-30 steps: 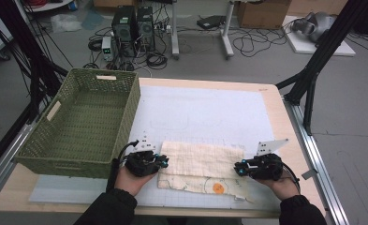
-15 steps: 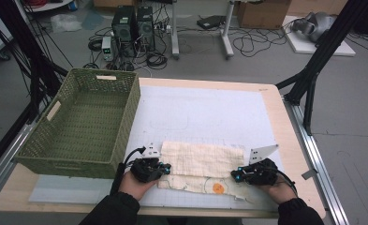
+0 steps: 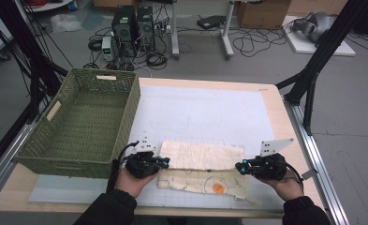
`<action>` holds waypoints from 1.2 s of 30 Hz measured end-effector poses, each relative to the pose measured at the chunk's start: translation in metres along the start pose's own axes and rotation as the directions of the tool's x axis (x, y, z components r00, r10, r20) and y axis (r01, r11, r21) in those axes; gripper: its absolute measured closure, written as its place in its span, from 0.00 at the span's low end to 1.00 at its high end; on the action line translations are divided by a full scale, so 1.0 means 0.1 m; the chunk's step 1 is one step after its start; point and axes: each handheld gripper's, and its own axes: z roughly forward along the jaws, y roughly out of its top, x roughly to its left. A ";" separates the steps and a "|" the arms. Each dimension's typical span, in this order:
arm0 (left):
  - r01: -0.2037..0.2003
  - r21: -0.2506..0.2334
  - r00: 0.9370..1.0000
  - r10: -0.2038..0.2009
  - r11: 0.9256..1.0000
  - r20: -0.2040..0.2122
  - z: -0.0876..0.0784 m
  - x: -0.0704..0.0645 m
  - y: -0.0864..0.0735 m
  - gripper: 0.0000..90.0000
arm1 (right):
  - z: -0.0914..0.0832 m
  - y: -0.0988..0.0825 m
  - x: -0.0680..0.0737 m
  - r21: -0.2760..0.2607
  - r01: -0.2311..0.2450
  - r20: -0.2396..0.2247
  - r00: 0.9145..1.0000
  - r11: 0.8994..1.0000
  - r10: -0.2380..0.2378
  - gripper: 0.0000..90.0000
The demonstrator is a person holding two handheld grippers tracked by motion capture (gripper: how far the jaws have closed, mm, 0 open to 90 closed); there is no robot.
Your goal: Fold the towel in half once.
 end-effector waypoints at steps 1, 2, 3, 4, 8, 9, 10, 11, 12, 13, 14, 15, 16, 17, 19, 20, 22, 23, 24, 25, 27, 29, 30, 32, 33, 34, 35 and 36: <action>-0.005 0.000 1.000 0.005 1.000 0.003 -0.01 -0.03 -0.01 0.99 | -0.01 0.01 0.01 0.000 0.009 0.001 1.000 1.000 -0.009 0.96; -0.013 0.009 1.000 0.013 1.000 0.007 -0.03 -0.06 -0.02 0.99 | -0.03 0.01 0.04 0.006 0.014 -0.002 1.000 1.000 -0.014 0.96; -0.020 0.020 1.000 0.020 1.000 0.013 -0.04 -0.09 -0.05 0.99 | -0.04 0.00 0.07 0.010 0.018 -0.008 1.000 1.000 -0.018 0.96; -0.021 0.024 1.000 0.021 0.999 0.016 -0.04 -0.11 -0.06 0.99 | -0.06 -0.02 0.12 0.018 0.021 -0.015 1.000 1.000 -0.021 0.96; -0.024 0.059 0.999 0.023 0.998 0.029 -0.04 -0.16 -0.17 0.99 | -0.01 -0.15 0.25 0.068 0.018 -0.054 0.998 0.998 -0.015 0.96; -0.029 0.070 0.999 0.027 0.997 0.027 -0.03 -0.17 -0.20 0.99 | 0.03 -0.20 0.28 0.086 0.017 -0.066 0.998 0.996 -0.011 0.96; -0.035 0.088 0.999 0.033 0.996 0.029 -0.02 -0.18 -0.23 0.99 | 0.07 -0.24 0.30 0.106 0.017 -0.079 0.997 0.994 -0.008 0.96; -0.035 0.097 0.999 0.032 0.995 0.034 -0.01 -0.19 -0.25 0.99 | 0.11 -0.28 0.31 0.126 0.016 -0.088 0.996 0.992 -0.005 0.96; -0.036 0.098 0.999 0.033 0.995 0.039 -0.01 -0.19 -0.27 0.99 | 0.14 -0.31 0.32 0.142 0.015 -0.097 0.995 0.990 -0.001 0.96; -0.034 0.093 0.999 0.030 0.995 0.044 -0.01 -0.19 -0.27 0.99 | 0.16 -0.33 0.32 0.146 0.007 -0.110 0.994 0.989 0.009 0.93; -0.029 0.081 0.999 0.026 0.996 0.047 -0.02 -0.19 -0.25 0.97 | 0.16 -0.32 0.31 0.143 -0.001 -0.120 0.993 0.990 0.018 0.83; -0.031 0.069 0.998 0.027 0.997 0.048 -0.04 -0.18 -0.23 0.92 | 0.14 -0.30 0.30 0.124 -0.008 -0.114 0.993 0.992 0.022 0.80; -0.037 0.051 0.999 0.035 0.998 0.041 -0.05 -0.19 -0.19 0.90 | 0.12 -0.28 0.29 0.103 -0.011 -0.118 0.993 0.995 0.023 0.78; -0.045 0.045 0.998 0.043 0.998 0.035 -0.04 -0.18 -0.16 0.86 | 0.08 -0.23 0.27 0.071 -0.008 -0.109 0.994 0.997 0.016 0.76; -0.053 0.037 0.998 0.052 0.998 0.019 -0.01 -0.17 -0.09 0.85 | 0.05 -0.15 0.21 0.045 -0.011 -0.080 0.997 0.999 0.014 0.75; -0.058 0.035 0.998 0.058 0.998 0.008 0.02 -0.15 -0.07 0.86 | 0.06 -0.11 0.17 0.033 -0.012 -0.059 0.998 0.999 0.014 0.75; -0.067 0.041 0.997 0.069 0.997 -0.027 0.12 -0.12 -0.05 0.91 | 0.10 -0.04 0.06 0.021 -0.027 -0.008 1.000 0.999 0.027 0.80; -0.059 0.047 0.997 0.061 0.997 -0.043 0.19 -0.09 -0.04 0.93 | 0.13 -0.01 0.00 0.017 -0.032 0.020 0.999 0.999 0.032 0.83; -0.060 0.055 0.997 0.063 0.997 -0.053 0.22 -0.07 -0.04 0.95 | 0.19 0.02 -0.08 0.023 -0.047 0.050 0.998 0.999 0.046 0.86; -0.057 0.074 0.996 0.062 0.996 -0.071 0.27 -0.04 -0.05 0.97 | 0.22 0.03 -0.12 0.030 -0.057 0.064 0.996 0.998 0.055 0.87; -0.043 0.093 0.996 0.050 0.995 -0.077 0.32 0.00 -0.07 0.98 | 0.31 0.03 -0.22 0.045 -0.077 0.096 0.993 0.996 0.072 0.91; -0.030 0.099 0.996 0.038 0.995 -0.076 0.34 0.04 -0.10 0.98 | 0.40 0.02 -0.29 0.079 -0.086 0.108 0.991 0.993 0.077 0.92; -0.026 0.097 0.997 0.033 0.995 -0.071 0.34 0.04 -0.10 0.97 | 0.42 0.00 -0.32 0.084 -0.095 0.106 0.991 0.992 0.086 0.93; -0.039 0.097 0.996 0.046 0.995 -0.075 0.33 0.04 -0.11 0.97 | 0.45 -0.04 -0.34 0.087 -0.108 0.102 0.990 0.990 0.099 0.93; -0.046 0.101 0.996 0.053 0.994 -0.077 0.32 0.04 -0.11 0.97 | 0.44 -0.05 -0.35 0.078 -0.116 0.097 0.989 0.990 0.108 0.93; -0.040 0.099 0.996 0.048 0.994 -0.080 0.32 0.04 -0.12 0.97 | 0.43 -0.06 -0.35 0.078 -0.116 0.105 0.989 0.990 0.107 0.93; -0.039 0.099 0.995 0.047 0.994 -0.083 0.32 0.03 -0.12 0.96 | 0.42 -0.06 -0.35 0.081 -0.116 0.108 0.988 0.990 0.107 0.93; -0.044 0.101 0.995 0.053 0.994 -0.086 0.31 0.03 -0.12 0.96 | 0.41 -0.08 -0.35 0.075 -0.116 0.116 0.988 0.990 0.107 0.93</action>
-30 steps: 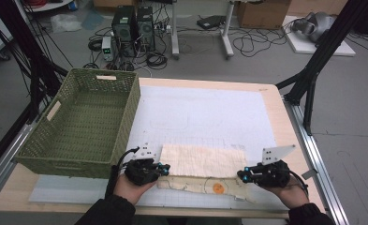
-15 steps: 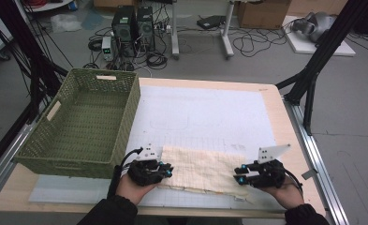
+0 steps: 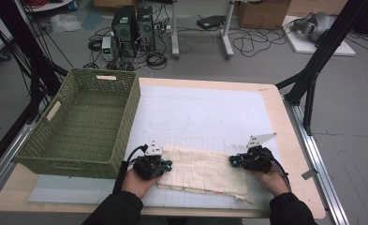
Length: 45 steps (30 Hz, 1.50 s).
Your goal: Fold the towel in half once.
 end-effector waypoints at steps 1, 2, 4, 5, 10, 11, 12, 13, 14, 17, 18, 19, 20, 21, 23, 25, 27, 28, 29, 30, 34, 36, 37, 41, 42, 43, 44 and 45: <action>-0.001 -0.002 1.000 0.001 1.000 -0.003 0.00 0.00 0.00 0.96 | -0.01 -0.02 0.00 -0.005 -0.013 -0.001 1.000 1.000 0.013 0.93; -0.001 -0.002 1.000 0.001 1.000 -0.003 -0.01 0.00 -0.01 0.96 | -0.02 -0.03 -0.01 -0.009 -0.012 0.001 1.000 1.000 0.012 0.93; -0.001 -0.005 1.000 0.001 1.000 -0.002 -0.01 0.00 -0.02 0.96 | -0.05 -0.07 -0.02 -0.018 -0.017 0.011 1.000 1.000 0.017 0.93; 0.001 -0.009 1.000 -0.001 1.000 -0.001 -0.01 0.00 -0.02 0.96 | -0.06 -0.08 -0.02 -0.021 -0.018 0.015 1.000 1.000 0.018 0.93; -0.008 -0.010 1.000 0.008 1.000 -0.005 -0.01 0.00 -0.02 0.96 | -0.09 -0.10 -0.03 -0.024 -0.019 0.032 0.999 1.000 0.020 0.90; -0.009 -0.010 1.000 0.009 1.000 -0.006 -0.01 -0.01 -0.02 0.95 | -0.09 -0.10 -0.01 -0.020 -0.018 0.036 0.999 1.000 0.018 0.88; -0.014 -0.010 1.000 0.014 1.000 -0.004 -0.02 -0.01 -0.02 0.94 | -0.09 -0.09 -0.01 -0.019 -0.016 0.034 0.999 1.000 0.017 0.85; -0.015 -0.012 1.000 0.015 1.000 0.000 -0.02 0.00 -0.02 0.91 | -0.09 -0.08 0.01 -0.026 -0.013 0.030 0.999 1.000 0.013 0.84; -0.009 -0.022 1.000 0.009 1.000 0.016 -0.03 0.02 -0.01 0.88 | -0.10 -0.07 0.01 -0.033 -0.007 0.033 0.999 0.999 0.008 0.83; 0.002 -0.048 1.000 -0.001 0.999 0.021 -0.04 0.06 0.03 0.79 | -0.12 -0.02 0.01 -0.062 -0.014 0.032 0.999 0.998 0.016 0.81; 0.015 -0.064 1.000 -0.013 0.998 0.020 -0.04 0.07 0.05 0.77 | -0.12 -0.01 0.00 -0.075 -0.017 0.034 0.999 0.997 0.019 0.80; 0.025 -0.074 0.999 -0.024 0.997 0.023 -0.04 0.09 0.07 0.75 | -0.11 0.01 -0.01 -0.076 -0.025 0.030 0.999 0.997 0.028 0.79; 0.026 -0.084 1.000 -0.024 0.996 0.017 -0.04 0.11 0.09 0.75 | -0.11 0.02 -0.01 -0.080 -0.028 0.028 0.999 0.996 0.031 0.78; 0.034 -0.091 0.999 -0.033 0.995 0.014 -0.03 0.13 0.11 0.74 | -0.11 0.03 -0.02 -0.087 -0.030 0.030 0.999 0.996 0.032 0.78; 0.058 -0.117 0.998 -0.057 0.991 0.013 -0.02 0.16 0.14 0.74 | -0.13 0.05 -0.02 -0.102 -0.032 0.035 0.999 0.994 0.036 0.77; 0.056 -0.106 0.998 -0.056 0.993 0.002 0.01 0.19 0.19 0.74 | -0.14 0.05 -0.03 -0.105 -0.035 0.041 0.998 0.994 0.039 0.76; 0.060 -0.116 0.998 -0.061 0.991 -0.005 0.02 0.21 0.22 0.75 | -0.15 0.04 -0.04 -0.105 -0.042 0.042 0.998 0.994 0.047 0.76; 0.066 -0.120 0.998 -0.067 0.991 -0.003 0.02 0.23 0.25 0.75 | -0.14 0.04 -0.04 -0.105 -0.042 0.045 0.998 0.994 0.047 0.75; 0.061 -0.115 0.998 -0.062 0.991 -0.006 0.02 0.23 0.27 0.75 | -0.14 0.04 -0.05 -0.106 -0.042 0.044 0.998 0.993 0.047 0.75; 0.059 -0.120 0.998 -0.061 0.991 -0.013 0.03 0.24 0.29 0.75 | -0.14 0.04 -0.05 -0.105 -0.043 0.046 0.998 0.994 0.048 0.75; 0.053 -0.115 0.998 -0.057 0.992 -0.033 0.04 0.27 0.39 0.75 | -0.16 0.04 -0.07 -0.111 -0.050 0.051 0.997 0.993 0.056 0.74; 0.066 -0.139 0.996 -0.073 0.988 -0.046 0.04 0.31 0.45 0.74 | -0.18 0.04 -0.09 -0.123 -0.055 0.058 0.996 0.991 0.062 0.73; 0.066 -0.140 0.996 -0.074 0.988 -0.053 0.06 0.32 0.46 0.73 | -0.18 0.04 -0.10 -0.128 -0.055 0.065 0.996 0.990 0.063 0.73; 0.090 -0.116 0.993 -0.097 0.989 -0.060 0.15 0.38 0.47 0.71 | -0.18 0.04 -0.13 -0.125 -0.061 0.071 0.995 0.990 0.070 0.72; 0.091 -0.096 0.994 -0.097 0.991 -0.059 0.18 0.39 0.46 0.70 | -0.18 0.03 -0.13 -0.121 -0.059 0.072 0.995 0.991 0.068 0.72; 0.089 -0.084 0.994 -0.094 0.992 -0.061 0.19 0.39 0.46 0.70 | -0.18 0.03 -0.13 -0.113 -0.063 0.070 0.995 0.992 0.072 0.71; 0.090 -0.080 0.994 -0.095 0.993 -0.059 0.19 0.39 0.45 0.69 | -0.17 0.03 -0.14 -0.108 -0.062 0.070 0.995 0.992 0.070 0.70; 0.088 -0.075 0.994 -0.093 0.993 -0.058 0.18 0.39 0.45 0.68 | -0.17 0.03 -0.14 -0.102 -0.065 0.068 0.995 0.993 0.072 0.70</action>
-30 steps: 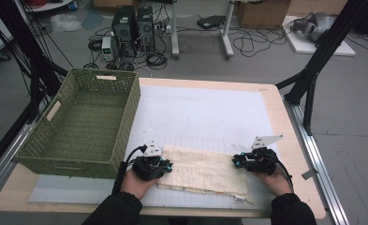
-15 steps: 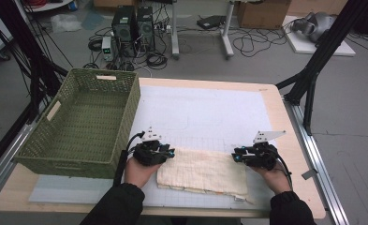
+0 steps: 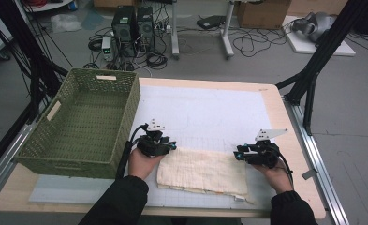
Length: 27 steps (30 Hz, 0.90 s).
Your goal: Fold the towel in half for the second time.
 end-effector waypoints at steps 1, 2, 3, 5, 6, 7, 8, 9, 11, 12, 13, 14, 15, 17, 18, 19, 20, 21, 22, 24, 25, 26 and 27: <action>-0.011 0.008 1.000 0.011 1.000 -0.003 0.00 0.00 0.00 0.67 | 0.00 0.00 0.00 0.005 0.005 0.006 1.000 1.000 -0.005 0.69; -0.020 0.017 1.000 0.020 1.000 -0.011 0.00 0.00 0.00 0.66 | 0.01 -0.01 0.00 0.011 0.007 0.011 1.000 1.000 -0.007 0.67; -0.026 0.041 0.999 0.027 0.999 -0.023 0.01 0.00 -0.01 0.66 | 0.01 -0.01 -0.01 0.013 0.005 0.012 1.000 1.000 -0.005 0.67; -0.034 0.082 0.999 0.037 0.996 -0.036 0.03 0.02 -0.04 0.66 | 0.02 -0.02 -0.03 0.038 0.004 0.030 1.000 0.999 -0.006 0.66; -0.036 0.103 0.998 0.041 0.994 -0.043 0.05 0.03 -0.06 0.66 | 0.02 -0.03 -0.04 0.052 0.005 0.031 1.000 0.999 -0.006 0.66; -0.039 0.116 0.998 0.044 0.992 -0.041 0.05 0.04 -0.08 0.68 | 0.03 -0.04 -0.04 0.065 0.007 0.033 0.999 0.998 -0.009 0.66; -0.042 0.107 0.998 0.047 0.993 -0.048 0.05 0.05 -0.10 0.70 | 0.03 -0.05 -0.04 0.071 0.016 0.038 0.999 0.997 -0.018 0.68; -0.038 0.106 0.998 0.044 0.994 -0.051 0.04 0.06 -0.10 0.75 | 0.04 -0.06 -0.03 0.088 0.011 0.030 0.999 0.996 -0.014 0.72; -0.054 0.112 0.997 0.059 0.992 -0.048 0.03 0.05 -0.11 0.82 | 0.06 -0.08 -0.03 0.095 0.028 0.014 0.999 0.995 -0.029 0.75; -0.055 0.114 0.998 0.059 0.992 -0.033 0.03 0.05 -0.11 0.87 | 0.05 -0.09 -0.02 0.098 0.031 0.016 0.999 0.995 -0.033 0.79; -0.060 0.114 0.997 0.064 0.992 -0.032 0.03 0.04 -0.11 0.91 | 0.05 -0.09 -0.02 0.100 0.022 0.009 1.000 0.995 -0.023 0.85; -0.061 0.116 0.997 0.066 0.991 -0.034 0.02 0.03 -0.11 0.93 | 0.05 -0.09 -0.04 0.101 0.013 -0.013 1.000 0.995 -0.011 0.89; -0.060 0.118 0.997 0.065 0.991 -0.034 0.02 0.03 -0.11 0.94 | 0.05 -0.10 -0.04 0.101 0.008 -0.025 1.000 0.995 -0.005 0.91; -0.054 0.117 0.998 0.058 0.992 -0.038 0.01 0.02 -0.11 0.95 | 0.05 -0.10 -0.04 0.105 0.013 -0.051 0.999 0.994 -0.008 0.94; -0.052 0.116 0.997 0.058 0.992 -0.042 0.01 0.02 -0.10 0.95 | 0.04 -0.09 -0.04 0.109 0.020 -0.054 0.998 0.994 -0.014 0.94; -0.047 0.097 0.998 0.052 0.994 -0.048 -0.01 0.01 -0.09 0.96 | 0.03 -0.07 -0.04 0.110 0.043 -0.044 0.998 0.993 -0.038 0.94; -0.036 0.059 0.998 0.039 0.998 -0.058 -0.03 0.00 -0.07 0.96 | 0.02 -0.05 -0.04 0.105 0.054 -0.036 0.998 0.993 -0.050 0.94; -0.022 0.036 0.998 0.024 0.999 -0.062 -0.04 0.00 -0.05 0.96 | -0.01 -0.01 -0.06 0.091 0.055 -0.027 0.998 0.994 -0.053 0.95; -0.012 0.005 0.997 0.012 1.000 -0.073 -0.05 0.00 -0.03 0.96 | -0.03 0.01 -0.07 0.087 0.054 -0.020 0.998 0.995 -0.052 0.95; 0.001 -0.051 0.994 -0.006 0.999 -0.110 -0.06 0.01 0.03 0.96 | -0.06 0.09 -0.14 0.079 0.053 -0.003 0.999 0.995 -0.053 0.95; 0.010 -0.080 0.992 -0.020 0.997 -0.124 -0.05 0.01 0.07 0.96 | -0.07 0.13 -0.18 0.070 0.042 -0.004 0.999 0.997 -0.041 0.95; 0.011 -0.094 0.991 -0.023 0.996 -0.129 -0.03 0.02 0.11 0.96 | -0.08 0.19 -0.23 0.071 0.036 0.006 0.999 0.997 -0.036 0.95; 0.004 -0.103 0.990 -0.019 0.995 -0.143 -0.02 0.03 0.15 0.96 | -0.09 0.23 -0.25 0.067 0.033 0.021 0.999 0.997 -0.035 0.95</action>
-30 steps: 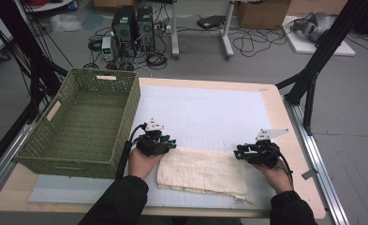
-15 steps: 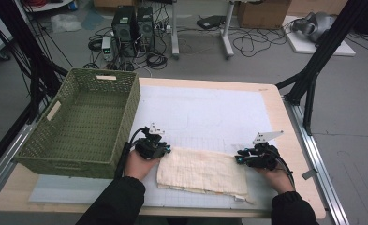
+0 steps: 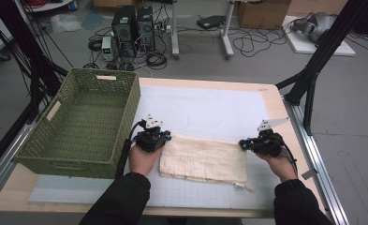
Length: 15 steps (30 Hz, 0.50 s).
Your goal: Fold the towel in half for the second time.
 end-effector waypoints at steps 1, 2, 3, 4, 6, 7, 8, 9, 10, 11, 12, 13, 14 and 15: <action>0.000 -0.014 1.000 -0.001 1.000 -0.011 0.02 0.01 0.04 0.96 | 0.00 0.05 -0.04 -0.004 0.003 0.010 1.000 1.000 -0.003 0.94; 0.005 -0.023 1.000 -0.005 1.000 -0.013 0.07 0.03 0.08 0.96 | 0.00 0.10 -0.08 -0.004 0.003 0.023 1.000 1.000 -0.003 0.94; 0.002 -0.015 1.000 -0.002 1.000 -0.018 0.11 0.06 0.10 0.96 | 0.02 0.14 -0.12 -0.010 -0.005 0.037 0.999 1.000 0.006 0.94; 0.010 -0.001 1.000 -0.010 1.000 -0.024 0.15 0.10 0.09 0.96 | 0.06 0.14 -0.17 -0.007 -0.022 0.035 0.999 1.000 0.023 0.95; 0.074 0.026 0.997 -0.074 0.997 0.000 0.23 0.17 0.04 0.96 | 0.16 0.09 -0.26 0.013 -0.075 0.018 0.997 0.997 0.075 0.95; 0.057 0.024 0.998 -0.057 0.998 -0.008 0.24 0.17 0.03 0.96 | 0.21 0.06 -0.28 0.020 -0.094 0.020 0.995 0.995 0.093 0.95; 0.040 0.029 0.999 -0.039 0.999 -0.008 0.25 0.17 0.02 0.96 | 0.24 0.05 -0.29 0.012 -0.097 0.021 0.995 0.995 0.097 0.95; 0.046 0.025 0.999 -0.046 0.999 0.002 0.25 0.18 0.02 0.96 | 0.26 0.05 -0.29 0.008 -0.098 0.026 0.995 0.995 0.097 0.95; 0.049 0.018 0.999 -0.049 0.999 0.002 0.23 0.18 0.02 0.96 | 0.26 0.05 -0.29 0.009 -0.095 0.028 0.995 0.995 0.095 0.95; 0.051 0.004 0.999 -0.051 0.999 0.003 0.21 0.19 0.03 0.96 | 0.24 0.05 -0.29 0.000 -0.098 0.024 0.995 0.995 0.098 0.95; 0.048 -0.005 0.999 -0.048 0.999 0.004 0.19 0.18 0.04 0.96 | 0.20 0.06 -0.29 -0.028 -0.101 0.017 0.995 0.995 0.101 0.94; 0.032 -0.018 0.999 -0.032 0.999 0.005 0.16 0.17 0.05 0.96 | 0.18 0.07 -0.28 -0.041 -0.095 0.017 0.995 0.995 0.096 0.94; 0.028 -0.023 1.000 -0.028 0.999 0.007 0.15 0.16 0.05 0.96 | 0.14 0.08 -0.26 -0.059 -0.085 0.014 0.996 0.995 0.086 0.94; 0.028 -0.029 1.000 -0.028 0.999 0.013 0.13 0.15 0.05 0.96 | 0.11 0.08 -0.25 -0.067 -0.081 0.012 0.997 0.994 0.082 0.94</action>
